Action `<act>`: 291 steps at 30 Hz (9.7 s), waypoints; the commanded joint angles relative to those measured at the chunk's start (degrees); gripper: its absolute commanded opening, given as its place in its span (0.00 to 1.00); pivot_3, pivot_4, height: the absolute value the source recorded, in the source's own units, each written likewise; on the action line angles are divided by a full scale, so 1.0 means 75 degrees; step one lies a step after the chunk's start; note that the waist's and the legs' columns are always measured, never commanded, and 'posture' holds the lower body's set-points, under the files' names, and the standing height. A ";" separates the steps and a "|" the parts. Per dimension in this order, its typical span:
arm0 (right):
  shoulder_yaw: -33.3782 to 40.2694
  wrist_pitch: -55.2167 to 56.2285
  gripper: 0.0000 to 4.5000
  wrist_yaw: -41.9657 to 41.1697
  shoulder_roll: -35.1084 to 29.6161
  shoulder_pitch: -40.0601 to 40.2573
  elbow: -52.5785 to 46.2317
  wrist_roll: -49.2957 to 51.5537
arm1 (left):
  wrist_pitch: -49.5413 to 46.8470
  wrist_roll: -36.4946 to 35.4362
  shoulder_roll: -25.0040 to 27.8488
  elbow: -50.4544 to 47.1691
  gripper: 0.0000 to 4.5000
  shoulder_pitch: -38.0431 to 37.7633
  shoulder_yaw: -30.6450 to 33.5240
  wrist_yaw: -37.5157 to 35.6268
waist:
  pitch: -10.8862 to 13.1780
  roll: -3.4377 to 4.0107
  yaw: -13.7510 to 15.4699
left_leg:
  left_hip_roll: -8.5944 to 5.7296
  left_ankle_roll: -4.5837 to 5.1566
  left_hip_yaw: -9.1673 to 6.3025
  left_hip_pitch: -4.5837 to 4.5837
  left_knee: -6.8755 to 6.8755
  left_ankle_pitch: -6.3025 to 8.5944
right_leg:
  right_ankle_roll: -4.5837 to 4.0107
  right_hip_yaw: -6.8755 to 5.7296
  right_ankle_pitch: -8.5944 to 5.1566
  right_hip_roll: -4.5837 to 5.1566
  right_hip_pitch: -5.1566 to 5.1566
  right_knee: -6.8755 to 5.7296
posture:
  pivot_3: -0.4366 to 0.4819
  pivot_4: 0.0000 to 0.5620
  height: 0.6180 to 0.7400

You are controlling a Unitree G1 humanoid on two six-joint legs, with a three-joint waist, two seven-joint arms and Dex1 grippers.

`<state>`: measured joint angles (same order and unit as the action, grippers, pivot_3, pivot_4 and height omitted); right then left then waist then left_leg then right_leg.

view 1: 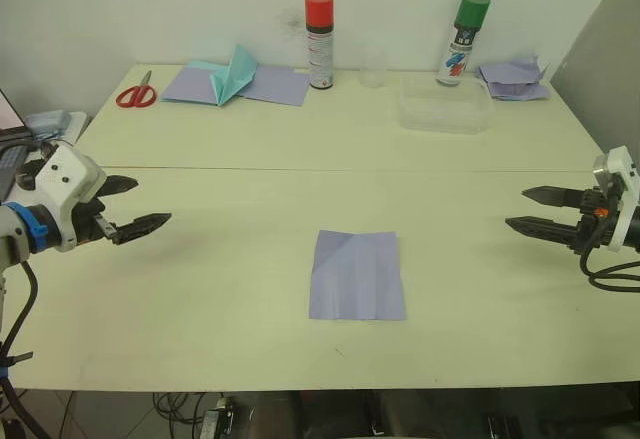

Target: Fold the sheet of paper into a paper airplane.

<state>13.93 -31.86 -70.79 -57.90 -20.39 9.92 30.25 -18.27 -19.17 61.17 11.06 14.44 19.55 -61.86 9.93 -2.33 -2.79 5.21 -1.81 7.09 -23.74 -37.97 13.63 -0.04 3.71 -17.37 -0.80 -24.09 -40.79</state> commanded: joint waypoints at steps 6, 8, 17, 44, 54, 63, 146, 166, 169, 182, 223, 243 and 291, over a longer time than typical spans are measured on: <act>0.0161 0.0406 0.99 -0.0153 -0.0129 0.0075 0.0080 -0.0162 | 0.0187 -0.0124 0.0089 0.0010 1.00 0.0200 0.0216 -0.0069 | 0.0000 0.0000 0.0004 | -0.0002 0.0000 0.0000 0.0000 0.0000 0.0000 | 0.0000 -0.0001 0.0000 0.0000 0.0000 0.0000 | 0.48 0.27 1.00; 0.0136 0.0474 0.99 -0.0200 -0.0138 0.0071 0.0135 -0.0225 | 0.0190 -0.0132 0.0084 0.0031 1.00 0.0236 0.0200 -0.0078 | 0.0000 0.0000 0.0004 | -0.0002 0.0000 0.0000 0.0000 -0.0001 0.0000 | 0.0000 0.0000 0.0000 0.0000 0.0000 -0.0001 | 0.48 0.27 1.00; 0.0054 0.0631 0.99 -0.0384 -0.0196 0.0172 0.0062 -0.0402 | -0.0018 -0.0324 -0.0120 -0.0245 1.00 0.0034 0.0233 -0.0015 | 0.0000 0.0000 0.0000 | -0.0001 0.0000 0.0001 0.0001 -0.0001 0.0000 | 0.0000 0.0001 0.0000 -0.0001 0.0000 -0.0003 | 0.48 0.27 1.00; -0.1115 0.0199 1.00 0.0996 0.1229 0.0812 -0.2528 -0.0527 | -0.0085 0.0771 -0.4168 -0.2094 0.01 0.1366 -0.4780 0.1085 | -0.0006 0.0004 0.0128 | -0.0090 -0.0001 -0.0090 -0.0001 -0.0020 -0.0007 | 0.0016 0.0039 -0.0009 -0.0019 0.0058 -0.0004 | 0.48 0.27 1.00; -0.1620 0.0652 1.00 0.1310 0.1613 0.0969 -0.2495 -0.0965 | 0.0809 0.2221 -0.4691 -0.0365 0.01 0.1369 -0.5575 0.1451 | -0.0021 0.0020 0.0143 | -0.0094 0.0013 -0.0123 0.0004 -0.0021 -0.0014 | 0.0032 0.0047 -0.0018 -0.0021 0.0098 0.0004 | 0.48 0.27 1.00; -0.2310 0.1773 0.79 0.1436 0.2005 0.0611 -0.1542 -0.1929 | 0.0990 0.2522 -0.4605 -0.0262 0.00 0.1076 -0.5694 0.1349 | -0.0060 0.0036 0.0126 | -0.0094 0.0016 -0.0113 0.0042 -0.0015 -0.0015 | 0.0034 0.0045 -0.0020 -0.0021 0.0125 0.0002 | 0.48 0.27 1.00; -0.3268 0.0764 0.01 0.2228 0.4041 0.0394 -0.2353 -0.1502 | -0.1330 0.0028 -0.6119 -0.1215 0.00 0.1280 -0.3806 0.1864 | -0.0183 0.0052 0.0143 | -0.0098 0.0021 -0.0173 -0.0014 0.0007 -0.0013 | 0.0062 0.0033 -0.0043 -0.0021 0.0121 0.0066 | 0.48 0.27 1.00; -0.3806 0.1245 0.01 0.2449 0.4603 0.0102 -0.2020 -0.2049 | -0.1489 0.0833 -0.4994 -0.1184 0.00 0.0798 -0.4221 0.1943 | -0.0183 0.0052 0.0143 | -0.0097 0.0021 -0.0179 -0.0015 0.0008 -0.0013 | 0.0061 0.0028 -0.0042 -0.0020 0.0123 0.0076 | 0.48 0.27 1.00; -0.3908 0.1364 0.01 0.2497 0.4779 -0.0051 -0.1866 -0.2146 | -0.1526 0.0819 -0.4991 -0.1243 0.00 0.0702 -0.4223 0.1965 | -0.0183 0.0052 0.0142 | -0.0095 0.0021 -0.0180 -0.0015 0.0011 -0.0013 | 0.0058 0.0027 -0.0041 -0.0020 0.0123 0.0078 | 0.48 0.27 1.00; -0.4351 0.1983 0.01 0.2642 0.5215 -0.0489 -0.0899 -0.2944 | -0.1582 0.0758 -0.5024 -0.1371 0.00 0.0584 -0.4119 0.2067 | -0.0183 0.0053 0.0138 | -0.0096 0.0021 -0.0180 -0.0016 0.0011 -0.0012 | 0.0041 0.0028 -0.0031 -0.0020 0.0123 0.0082 | 0.48 0.27 1.00; -0.4468 0.1485 0.01 0.2553 0.4856 -0.0268 -0.1469 -0.3305 | -0.1231 0.1076 -0.3532 -0.2212 0.00 0.0539 -0.4995 0.1396 | -0.0182 0.0052 0.0132 | -0.0090 0.0020 -0.0181 -0.0016 0.0018 -0.0012 | 0.0039 0.0030 -0.0030 -0.0016 0.0121 0.0100 | 0.48 0.27 1.00; -0.4631 0.1409 0.01 0.2310 0.4426 0.0283 -0.1445 -0.2973 | -0.0479 0.1917 -0.3486 -0.1350 0.00 0.0535 -0.5475 0.0953 | -0.0211 0.0042 0.0149 | -0.0095 0.0024 -0.0190 -0.0007 0.0013 -0.0012 | 0.0062 0.0027 -0.0043 -0.0018 0.0135 0.0106 | 0.48 0.27 1.00; -0.5489 -0.0270 0.01 0.0079 0.3664 0.0491 -0.1972 -0.2315 | -0.0202 0.2308 -0.3629 -0.0769 0.00 0.0616 -0.5577 0.0559 | -0.0355 0.0081 0.0145 | -0.0090 0.0024 -0.0182 0.0140 0.0139 -0.0009 | 0.0051 0.0028 -0.0060 -0.0001 0.0293 0.0237 | 0.48 0.27 1.00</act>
<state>-24.40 -30.94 -67.90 -28.81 -18.49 -4.35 12.73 -18.23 -5.00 33.50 1.16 21.00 -19.83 -58.05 7.27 -1.72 -1.70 4.53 -1.63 5.73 -22.69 -36.93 13.56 0.34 3.92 -17.82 -0.80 -21.90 -39.00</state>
